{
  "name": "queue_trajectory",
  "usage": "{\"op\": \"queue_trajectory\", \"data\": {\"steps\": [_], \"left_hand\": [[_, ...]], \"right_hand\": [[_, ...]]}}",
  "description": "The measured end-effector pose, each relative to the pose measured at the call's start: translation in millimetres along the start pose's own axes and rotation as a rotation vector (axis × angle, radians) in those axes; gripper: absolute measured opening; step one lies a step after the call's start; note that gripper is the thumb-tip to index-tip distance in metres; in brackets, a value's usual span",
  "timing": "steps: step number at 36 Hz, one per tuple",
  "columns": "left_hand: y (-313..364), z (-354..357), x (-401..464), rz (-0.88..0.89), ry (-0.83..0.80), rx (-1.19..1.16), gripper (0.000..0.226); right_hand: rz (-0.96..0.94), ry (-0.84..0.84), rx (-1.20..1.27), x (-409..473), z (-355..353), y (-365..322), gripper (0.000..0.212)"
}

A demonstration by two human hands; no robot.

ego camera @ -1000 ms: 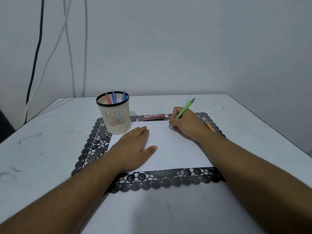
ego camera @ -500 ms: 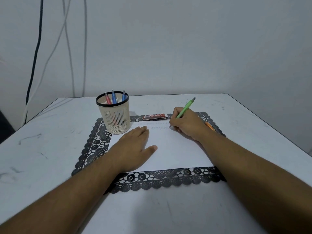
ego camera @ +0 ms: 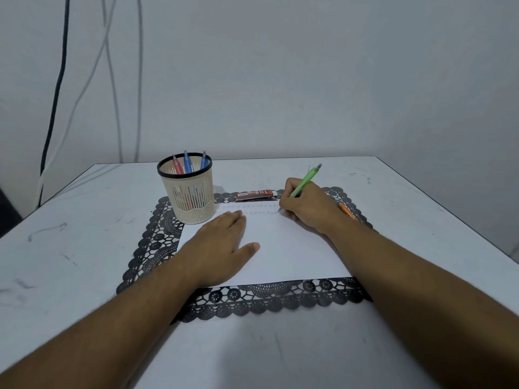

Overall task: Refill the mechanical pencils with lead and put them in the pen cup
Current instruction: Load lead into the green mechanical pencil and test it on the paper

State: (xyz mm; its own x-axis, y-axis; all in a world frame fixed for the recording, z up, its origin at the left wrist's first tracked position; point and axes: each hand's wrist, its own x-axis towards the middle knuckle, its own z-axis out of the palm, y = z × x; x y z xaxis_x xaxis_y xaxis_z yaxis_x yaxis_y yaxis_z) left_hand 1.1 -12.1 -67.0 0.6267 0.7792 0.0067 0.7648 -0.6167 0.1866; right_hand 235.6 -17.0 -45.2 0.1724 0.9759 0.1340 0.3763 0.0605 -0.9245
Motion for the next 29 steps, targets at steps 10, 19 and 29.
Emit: {"op": "queue_trajectory", "data": {"steps": [10,19,29], "left_hand": [[-0.6,0.8,0.4,0.004,0.003,-0.004,0.077],[3.8,-3.0,-3.5,-0.013,-0.012,-0.026,0.077],[-0.9,-12.6,-10.4,0.126,0.208,-0.154,0.065]], "right_hand": [[-0.01,0.025,-0.015,1.3,-1.3,2.3,0.016],[0.013,0.115,0.054,0.8,-7.5,-2.9,0.017],[0.15,0.134,0.258,5.0,-12.9,-6.9,0.005]]}}
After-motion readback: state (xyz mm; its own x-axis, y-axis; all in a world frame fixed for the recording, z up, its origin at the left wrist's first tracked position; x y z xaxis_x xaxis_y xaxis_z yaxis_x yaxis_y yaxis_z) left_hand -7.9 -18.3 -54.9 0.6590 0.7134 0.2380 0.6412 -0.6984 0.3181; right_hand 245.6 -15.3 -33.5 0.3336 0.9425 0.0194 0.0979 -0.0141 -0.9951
